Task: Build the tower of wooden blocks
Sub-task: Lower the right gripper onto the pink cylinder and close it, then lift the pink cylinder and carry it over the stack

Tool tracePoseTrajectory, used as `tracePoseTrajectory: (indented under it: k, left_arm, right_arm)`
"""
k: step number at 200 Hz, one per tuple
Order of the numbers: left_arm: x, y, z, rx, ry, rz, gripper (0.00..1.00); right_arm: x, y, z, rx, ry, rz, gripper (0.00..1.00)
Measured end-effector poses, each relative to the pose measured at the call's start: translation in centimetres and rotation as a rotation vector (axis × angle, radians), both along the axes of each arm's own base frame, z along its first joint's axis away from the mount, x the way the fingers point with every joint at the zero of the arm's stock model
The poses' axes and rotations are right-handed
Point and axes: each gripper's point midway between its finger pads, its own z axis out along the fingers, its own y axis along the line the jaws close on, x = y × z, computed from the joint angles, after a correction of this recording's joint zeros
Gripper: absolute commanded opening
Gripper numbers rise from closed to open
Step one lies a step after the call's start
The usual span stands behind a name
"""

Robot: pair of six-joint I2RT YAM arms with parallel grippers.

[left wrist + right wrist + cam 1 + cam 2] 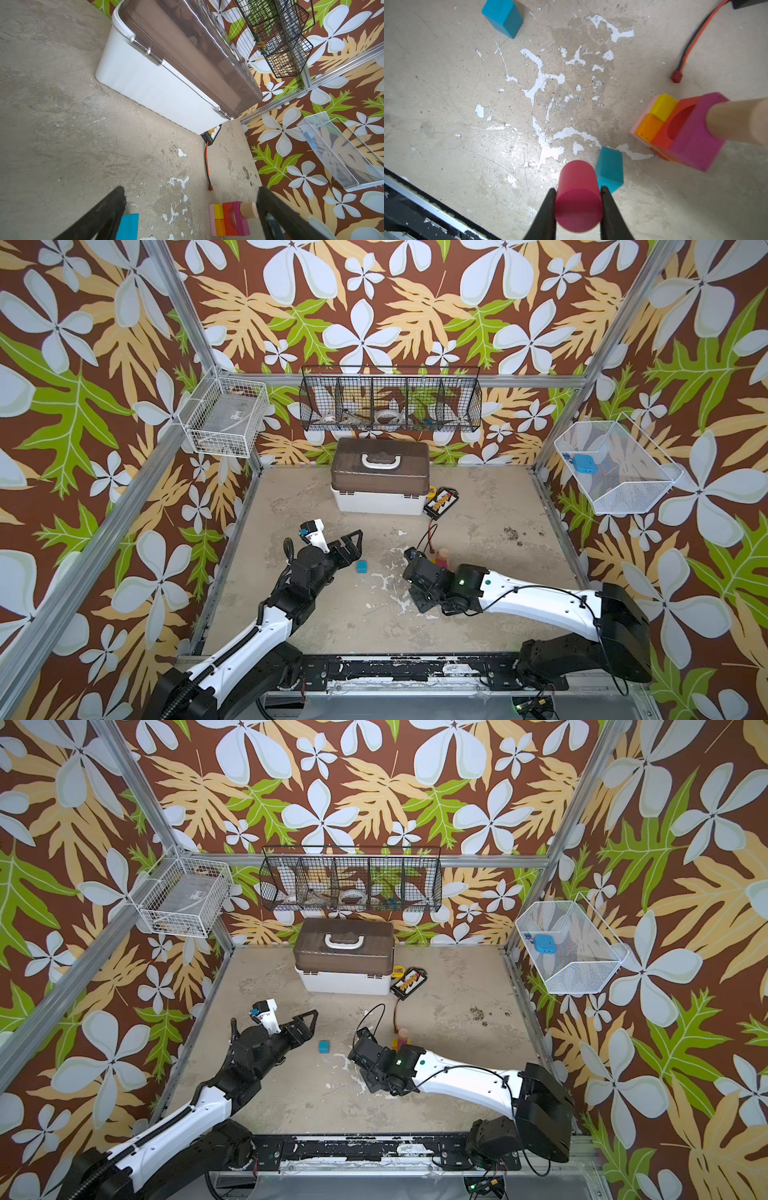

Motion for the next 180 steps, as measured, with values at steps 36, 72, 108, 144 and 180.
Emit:
tracePoseTrajectory:
  k: [36,72,108,144,180]
  left_arm:
    - [0.0,0.0,0.0,0.000,0.000,0.000,1.00]
    - [0.0,0.0,-0.1,0.000,0.001,0.000,1.00]
    - [0.2,-0.6,-0.7,0.001,0.016,-0.024,1.00]
    - [1.0,-1.6,-1.1,0.005,0.048,-0.057,1.00]
    - [1.2,-2.5,-1.8,0.007,0.087,-0.092,1.00]
  right_arm:
    - [0.8,-2.2,2.5,0.027,-0.048,-0.054,0.12]
    - [2.0,-5.0,3.6,0.047,-0.067,-0.136,0.10]
    - [3.3,-7.0,3.1,0.035,-0.047,-0.214,0.08]
    - [4.1,-7.6,1.9,0.019,-0.005,-0.245,0.08]
    - [5.0,-7.8,1.5,0.027,0.022,-0.255,0.08]
